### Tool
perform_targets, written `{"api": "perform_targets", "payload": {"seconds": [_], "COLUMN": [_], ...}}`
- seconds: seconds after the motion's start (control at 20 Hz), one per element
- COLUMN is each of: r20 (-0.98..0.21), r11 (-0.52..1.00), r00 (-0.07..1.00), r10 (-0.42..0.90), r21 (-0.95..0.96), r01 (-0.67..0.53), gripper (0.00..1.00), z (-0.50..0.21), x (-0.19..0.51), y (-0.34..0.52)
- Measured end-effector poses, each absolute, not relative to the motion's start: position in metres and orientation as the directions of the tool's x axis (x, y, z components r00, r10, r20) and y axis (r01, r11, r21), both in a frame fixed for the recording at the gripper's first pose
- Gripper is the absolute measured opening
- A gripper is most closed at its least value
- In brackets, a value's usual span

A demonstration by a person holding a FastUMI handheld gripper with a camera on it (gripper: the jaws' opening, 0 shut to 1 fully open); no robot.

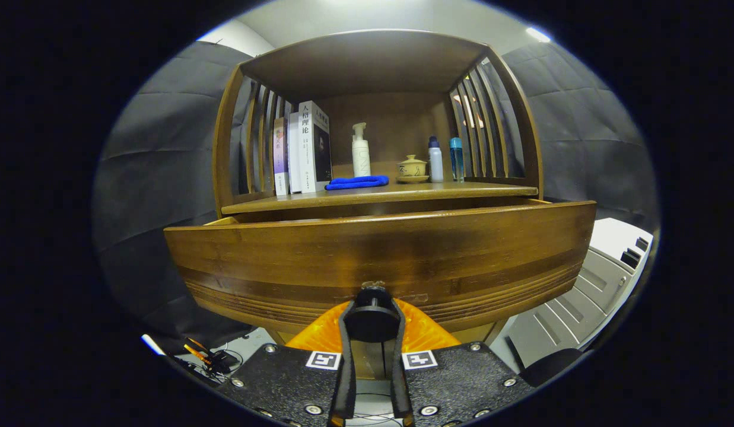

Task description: Pull open the drawer, take out the items inside it, and place them on the countertop above the cabinet.

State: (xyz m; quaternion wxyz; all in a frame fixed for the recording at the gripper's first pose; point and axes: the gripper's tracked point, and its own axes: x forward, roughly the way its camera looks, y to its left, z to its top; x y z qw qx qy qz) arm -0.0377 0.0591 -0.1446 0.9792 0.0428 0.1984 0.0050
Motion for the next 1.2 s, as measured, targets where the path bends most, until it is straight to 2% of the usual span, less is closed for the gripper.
{"api": "perform_targets", "payload": {"seconds": [0.6, 0.75, 0.85, 1.2], "r20": [-0.410, -0.413, -0.425, -0.345], "r11": [0.997, 0.996, 0.992, 0.977], "r00": [0.912, 0.910, 0.904, 0.930], "r10": [0.027, 0.037, 0.056, 0.125], "r21": [0.079, 0.094, 0.125, 0.208], "r01": [0.006, 0.002, -0.002, -0.054], "gripper": [0.24, 0.27, 0.41, 0.88], "z": [-0.146, -0.147, -0.146, -0.095], "x": [-0.072, -0.074, -0.076, -0.081], "y": [0.064, 0.065, 0.069, 0.075]}}
